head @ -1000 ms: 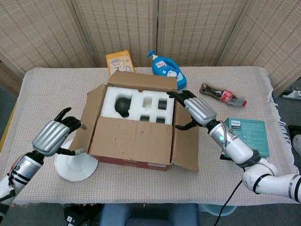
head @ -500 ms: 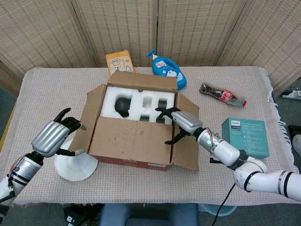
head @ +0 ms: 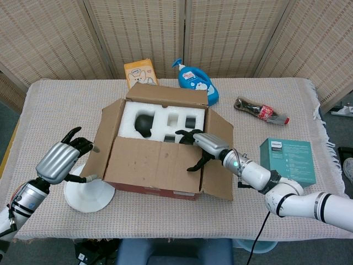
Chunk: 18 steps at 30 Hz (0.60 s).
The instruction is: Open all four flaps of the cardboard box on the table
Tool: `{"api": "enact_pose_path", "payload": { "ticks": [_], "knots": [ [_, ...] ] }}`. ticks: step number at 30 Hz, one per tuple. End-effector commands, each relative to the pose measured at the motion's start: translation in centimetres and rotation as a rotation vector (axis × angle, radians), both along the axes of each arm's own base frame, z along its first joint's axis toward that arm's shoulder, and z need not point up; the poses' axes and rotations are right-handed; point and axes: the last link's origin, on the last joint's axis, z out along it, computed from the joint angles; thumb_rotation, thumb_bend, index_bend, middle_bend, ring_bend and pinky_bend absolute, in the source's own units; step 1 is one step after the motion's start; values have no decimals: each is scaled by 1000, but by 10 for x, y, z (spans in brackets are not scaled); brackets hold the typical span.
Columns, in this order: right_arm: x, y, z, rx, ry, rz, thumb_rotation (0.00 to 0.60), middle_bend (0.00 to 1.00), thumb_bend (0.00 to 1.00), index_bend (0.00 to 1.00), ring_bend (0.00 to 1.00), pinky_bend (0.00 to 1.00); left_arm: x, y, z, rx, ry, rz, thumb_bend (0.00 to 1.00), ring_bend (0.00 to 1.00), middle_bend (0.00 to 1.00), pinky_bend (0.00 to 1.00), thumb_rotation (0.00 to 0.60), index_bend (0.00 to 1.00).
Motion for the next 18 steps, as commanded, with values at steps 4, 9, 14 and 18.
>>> {"api": "enact_pose_path", "payload": {
  "ticks": [4,9,14,18],
  "knots": [
    [6,3,0,31,-27,-7,567,246,117,20,96,0,0,0,0,0,0,-2,222,282,372,0,457,358],
    [5,9,11,33,-84,-27,568,247,117,20,104,0,-1,0,1,2,0,4,222,282,372,0,458,358],
    [3,18,26,38,-157,-60,565,247,117,20,110,0,0,0,0,1,2,3,222,282,372,0,453,358],
    [1,26,38,49,-252,-103,564,247,118,20,116,0,3,1,2,9,-2,-3,222,282,372,0,453,358]
  ]
}}
